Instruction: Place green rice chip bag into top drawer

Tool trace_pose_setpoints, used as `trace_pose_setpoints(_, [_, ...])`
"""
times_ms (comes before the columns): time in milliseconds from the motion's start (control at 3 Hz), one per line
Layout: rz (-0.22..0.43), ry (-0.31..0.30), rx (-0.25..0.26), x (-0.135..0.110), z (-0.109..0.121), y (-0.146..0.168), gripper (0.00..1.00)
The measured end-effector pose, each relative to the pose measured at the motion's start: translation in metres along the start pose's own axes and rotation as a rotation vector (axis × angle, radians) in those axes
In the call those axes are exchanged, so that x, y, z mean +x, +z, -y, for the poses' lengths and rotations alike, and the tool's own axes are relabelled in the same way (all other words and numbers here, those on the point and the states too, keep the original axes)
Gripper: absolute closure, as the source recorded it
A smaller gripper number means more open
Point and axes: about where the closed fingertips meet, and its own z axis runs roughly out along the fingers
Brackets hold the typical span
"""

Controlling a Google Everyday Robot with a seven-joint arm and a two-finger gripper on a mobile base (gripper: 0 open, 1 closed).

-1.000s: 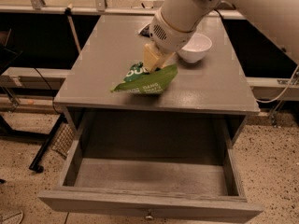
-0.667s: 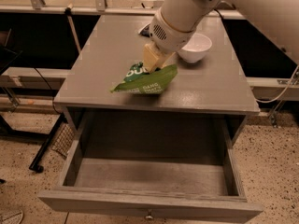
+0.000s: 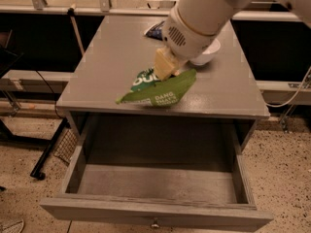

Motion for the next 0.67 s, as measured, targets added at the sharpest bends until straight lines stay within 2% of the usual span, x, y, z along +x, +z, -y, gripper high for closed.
trace_pose_setpoints(333, [0.013,-0.020,-0.022,0.022,-0.020,-0.011,1.00])
trace_pose_setpoints(667, [-0.006,-0.041,-0.083,0.046,-0.037,-0.007,1.00])
